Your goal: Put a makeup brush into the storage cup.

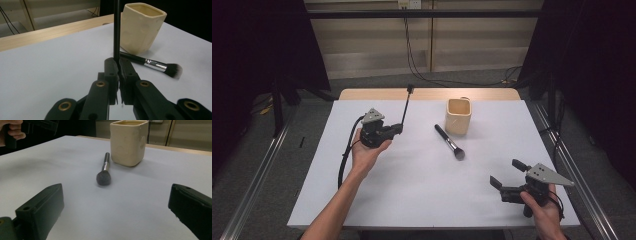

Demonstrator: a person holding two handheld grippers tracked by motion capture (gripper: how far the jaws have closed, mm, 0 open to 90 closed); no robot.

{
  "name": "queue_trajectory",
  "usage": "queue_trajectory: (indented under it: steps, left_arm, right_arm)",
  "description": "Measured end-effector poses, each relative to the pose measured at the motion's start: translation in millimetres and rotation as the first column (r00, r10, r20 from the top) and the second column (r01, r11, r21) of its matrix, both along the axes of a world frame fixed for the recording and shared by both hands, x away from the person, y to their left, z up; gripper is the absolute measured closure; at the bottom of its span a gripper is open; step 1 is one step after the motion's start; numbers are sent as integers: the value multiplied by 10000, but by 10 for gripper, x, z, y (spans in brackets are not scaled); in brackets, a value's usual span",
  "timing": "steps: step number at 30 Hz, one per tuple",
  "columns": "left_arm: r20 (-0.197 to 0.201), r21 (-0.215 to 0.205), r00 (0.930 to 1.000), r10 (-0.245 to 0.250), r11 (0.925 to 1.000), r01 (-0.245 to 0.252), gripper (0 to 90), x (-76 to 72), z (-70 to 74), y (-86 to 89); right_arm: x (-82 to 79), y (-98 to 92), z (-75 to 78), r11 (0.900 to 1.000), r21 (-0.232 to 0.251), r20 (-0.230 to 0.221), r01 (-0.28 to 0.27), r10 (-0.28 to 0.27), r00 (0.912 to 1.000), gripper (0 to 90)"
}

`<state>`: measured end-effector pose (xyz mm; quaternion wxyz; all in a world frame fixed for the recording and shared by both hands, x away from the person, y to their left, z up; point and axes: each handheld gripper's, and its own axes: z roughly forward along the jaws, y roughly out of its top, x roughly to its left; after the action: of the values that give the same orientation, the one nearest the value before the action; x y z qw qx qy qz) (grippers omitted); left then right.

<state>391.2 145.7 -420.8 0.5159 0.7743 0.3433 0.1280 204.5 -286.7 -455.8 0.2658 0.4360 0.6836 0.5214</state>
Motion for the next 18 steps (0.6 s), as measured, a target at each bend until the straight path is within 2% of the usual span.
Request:
queue_trajectory:
  steps: [3,8,11,18]
  left_arm:
    - [259,-77,9997,-3,10000,5,860,-46,24,39]
    - [388,-398,9992,-127,9991,142,860,-124,68,100]
    - [614,-285,9980,-161,9994,179,860,-194,70,128]
    - [566,-461,9978,-331,9983,357,860,-306,54,195]
  right_arm:
    - [0,3,1,9999,131,-32,-19,20,10000,0]
    - [3,10,4,9998,149,-8,-101,101,9999,0]
    - [7,12,10,9997,218,15,-141,141,9999,0]
    - [43,14,45,9991,355,135,-239,234,9996,0]
